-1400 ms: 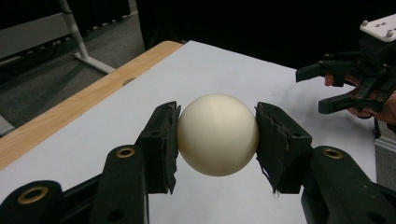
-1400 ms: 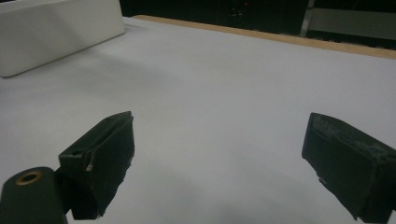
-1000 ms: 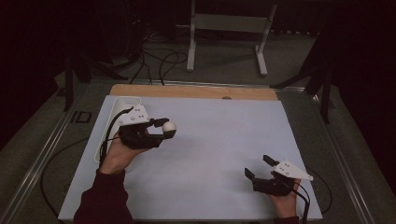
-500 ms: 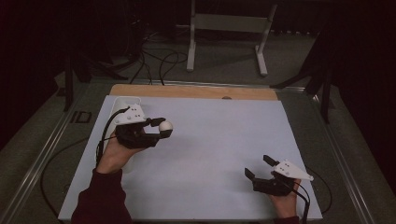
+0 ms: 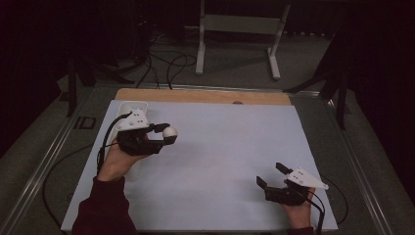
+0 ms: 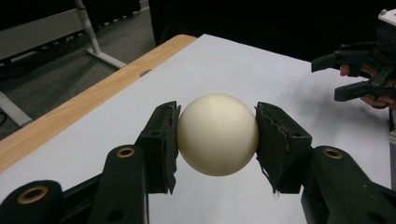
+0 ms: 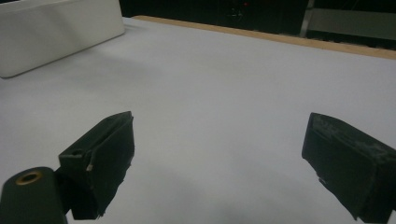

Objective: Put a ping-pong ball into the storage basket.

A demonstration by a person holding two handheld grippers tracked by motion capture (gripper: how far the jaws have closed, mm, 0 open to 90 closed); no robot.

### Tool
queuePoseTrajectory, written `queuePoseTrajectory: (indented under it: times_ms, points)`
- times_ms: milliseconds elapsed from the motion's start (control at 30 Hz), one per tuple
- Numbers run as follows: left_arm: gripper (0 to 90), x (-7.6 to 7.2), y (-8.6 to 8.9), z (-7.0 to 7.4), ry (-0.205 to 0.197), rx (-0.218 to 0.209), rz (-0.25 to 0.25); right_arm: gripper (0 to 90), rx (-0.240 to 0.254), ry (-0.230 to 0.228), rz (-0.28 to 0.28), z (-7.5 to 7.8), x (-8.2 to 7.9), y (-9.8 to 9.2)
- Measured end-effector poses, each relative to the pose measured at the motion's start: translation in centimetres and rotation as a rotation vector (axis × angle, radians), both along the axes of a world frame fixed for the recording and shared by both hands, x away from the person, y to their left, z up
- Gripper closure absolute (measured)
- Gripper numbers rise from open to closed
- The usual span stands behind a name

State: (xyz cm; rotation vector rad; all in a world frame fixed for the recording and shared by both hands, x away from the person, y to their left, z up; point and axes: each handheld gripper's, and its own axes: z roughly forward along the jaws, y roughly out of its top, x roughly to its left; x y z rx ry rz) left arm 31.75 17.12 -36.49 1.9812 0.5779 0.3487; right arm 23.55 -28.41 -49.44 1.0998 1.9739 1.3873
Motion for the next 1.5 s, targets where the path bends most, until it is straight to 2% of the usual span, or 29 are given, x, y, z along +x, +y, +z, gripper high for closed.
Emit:
queuePoseTrajectory:
  times_ms: [1500]
  points:
    - [51.7, 0.2, 3.0, -0.4, -0.005, -0.021, 0.035, 9.1, 0.000, -0.001, -0.006, 0.0, 0.0, -0.2]
